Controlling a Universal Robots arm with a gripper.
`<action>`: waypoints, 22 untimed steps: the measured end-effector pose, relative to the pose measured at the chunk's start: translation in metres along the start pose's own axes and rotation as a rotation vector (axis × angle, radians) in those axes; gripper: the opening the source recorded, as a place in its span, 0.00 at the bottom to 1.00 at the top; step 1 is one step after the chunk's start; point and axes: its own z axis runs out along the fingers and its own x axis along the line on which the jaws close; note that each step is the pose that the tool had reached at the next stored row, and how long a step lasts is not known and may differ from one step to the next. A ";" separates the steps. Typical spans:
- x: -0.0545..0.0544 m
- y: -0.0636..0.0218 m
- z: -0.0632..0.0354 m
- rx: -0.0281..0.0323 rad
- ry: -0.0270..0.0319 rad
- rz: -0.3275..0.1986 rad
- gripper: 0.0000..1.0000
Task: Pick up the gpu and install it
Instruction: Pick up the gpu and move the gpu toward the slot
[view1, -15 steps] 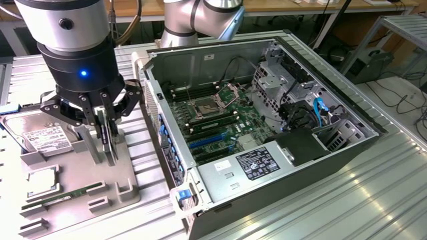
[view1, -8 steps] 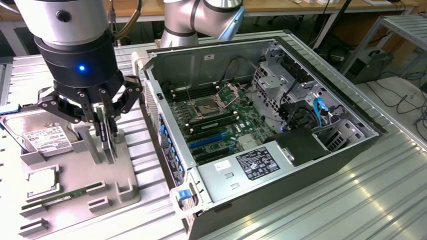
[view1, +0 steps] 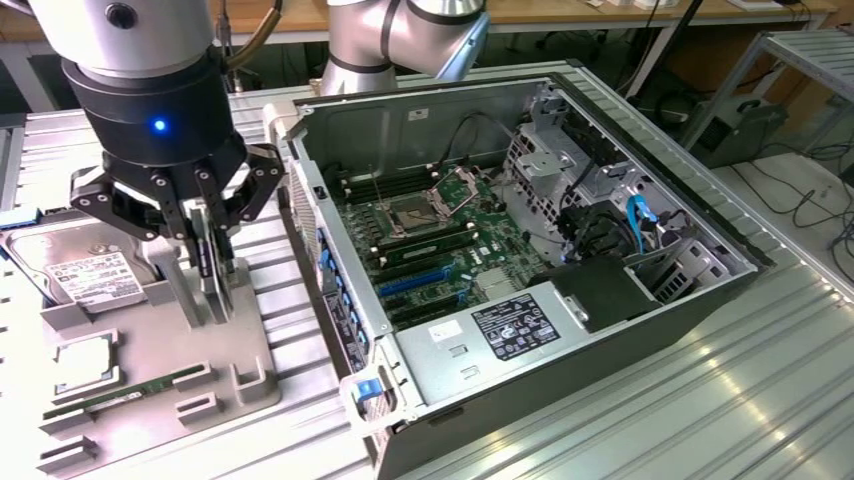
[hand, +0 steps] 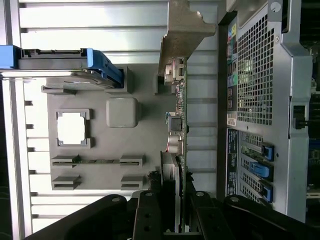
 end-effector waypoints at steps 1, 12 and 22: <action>0.000 0.0000 -0.0010 0.0000 0.0000 0.000 0.27; 0.000 0.0000 -0.0151 0.0000 0.0000 0.000 0.27; 0.000 0.0000 -0.0327 0.0000 0.0000 0.000 0.27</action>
